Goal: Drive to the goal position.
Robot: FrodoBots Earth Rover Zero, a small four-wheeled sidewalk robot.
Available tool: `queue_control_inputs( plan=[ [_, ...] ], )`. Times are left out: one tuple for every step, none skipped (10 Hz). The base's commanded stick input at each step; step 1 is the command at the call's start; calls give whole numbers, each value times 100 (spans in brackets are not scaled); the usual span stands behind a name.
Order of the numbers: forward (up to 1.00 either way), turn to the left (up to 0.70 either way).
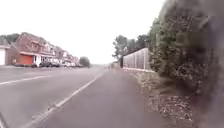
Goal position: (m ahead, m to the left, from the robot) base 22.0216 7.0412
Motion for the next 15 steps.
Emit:
queue_control_inputs(
  plan=[
    [100, 0],
    [100, 0],
    [100, 0],
    [100, 0],
    [100, 0],
    [100, 0],
    [100, 0],
    [100, 0],
    [100, 0],
    [100, 0],
    [100, 0],
    [100, -39],
    [100, -40],
    [100, -40],
    [100, -40]
  ],
)
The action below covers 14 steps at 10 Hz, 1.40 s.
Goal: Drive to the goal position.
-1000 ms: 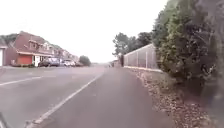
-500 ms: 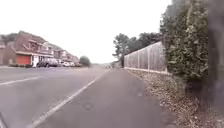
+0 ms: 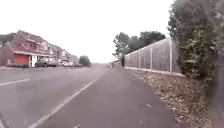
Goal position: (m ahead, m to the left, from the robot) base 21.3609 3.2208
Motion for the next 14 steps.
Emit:
queue_control_inputs(
  plan=[
    [100, -38],
    [100, -13],
    [100, 0],
    [100, 0],
    [100, 0],
    [100, 0],
    [100, 0],
    [100, 0],
    [100, 0],
    [100, 0],
    [100, 0],
    [100, 0],
    [100, 0],
    [100, 0]
  ],
)
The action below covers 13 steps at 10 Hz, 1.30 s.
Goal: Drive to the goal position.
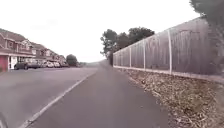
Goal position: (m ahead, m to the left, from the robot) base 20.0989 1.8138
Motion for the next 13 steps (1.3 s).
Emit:
queue_control_inputs(
  plan=[
    [100, 0],
    [100, 0],
    [100, 0],
    [100, 0],
    [100, 0],
    [100, 0],
    [100, 0],
    [100, 0],
    [100, 0],
    [100, 39],
    [100, 22],
    [100, 4],
    [100, 0]
  ],
)
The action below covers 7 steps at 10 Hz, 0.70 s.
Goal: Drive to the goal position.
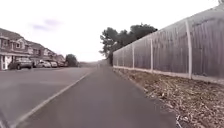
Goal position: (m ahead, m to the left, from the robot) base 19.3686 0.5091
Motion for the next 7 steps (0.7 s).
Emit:
queue_control_inputs(
  plan=[
    [100, 0],
    [100, 0],
    [100, 0],
    [100, 0],
    [100, 0],
    [100, 0],
    [100, 0]
  ],
)
